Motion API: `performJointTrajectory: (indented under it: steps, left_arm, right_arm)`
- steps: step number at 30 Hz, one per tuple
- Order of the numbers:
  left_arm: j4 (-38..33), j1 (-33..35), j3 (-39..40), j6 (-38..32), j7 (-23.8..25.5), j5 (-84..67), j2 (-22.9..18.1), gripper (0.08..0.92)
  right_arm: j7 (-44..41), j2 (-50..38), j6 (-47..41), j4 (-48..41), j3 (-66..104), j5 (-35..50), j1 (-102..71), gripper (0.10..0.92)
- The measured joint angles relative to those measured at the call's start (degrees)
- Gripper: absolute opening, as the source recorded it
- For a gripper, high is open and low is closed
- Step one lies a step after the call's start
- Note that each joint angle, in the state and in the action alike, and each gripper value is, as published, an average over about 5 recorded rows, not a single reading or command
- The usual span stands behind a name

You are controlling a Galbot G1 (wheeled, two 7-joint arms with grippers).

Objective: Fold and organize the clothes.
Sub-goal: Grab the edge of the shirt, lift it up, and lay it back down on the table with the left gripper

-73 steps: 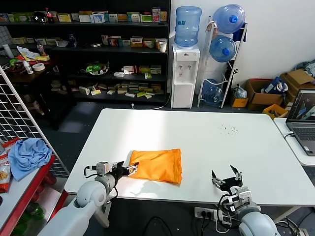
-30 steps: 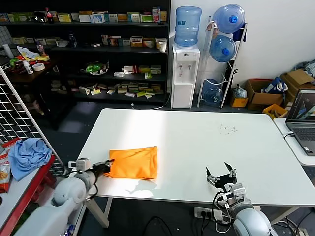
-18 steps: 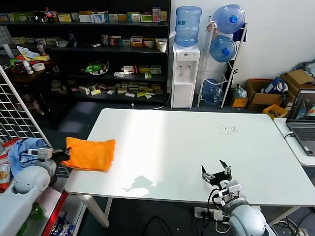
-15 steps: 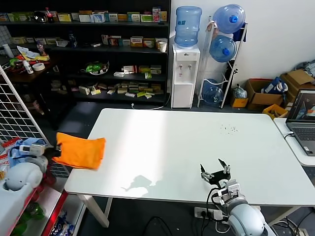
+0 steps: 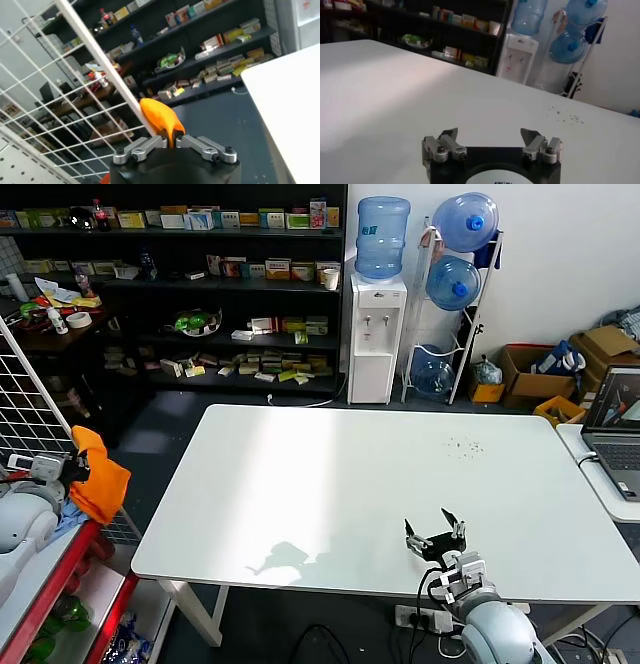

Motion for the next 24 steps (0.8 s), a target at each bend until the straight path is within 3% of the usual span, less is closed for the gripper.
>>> performJointTrajectory:
  steps: [8,24]
  left_arm:
    - [-2.4,-0.73,3.84,0.88,-2.18,1.1,-6.24,0.138]
    - [-9.21,-0.56,11.68,1.47,-7.05,0.29,-24.28,0.138]
  right_arm:
    - [-0.08,0.66,0.31,-0.25,0.88,-1.24,-1.6,0.823]
    - [-0.19,-0.19,0.76,-0.81,4.08,-1.9,-4.13,0.823]
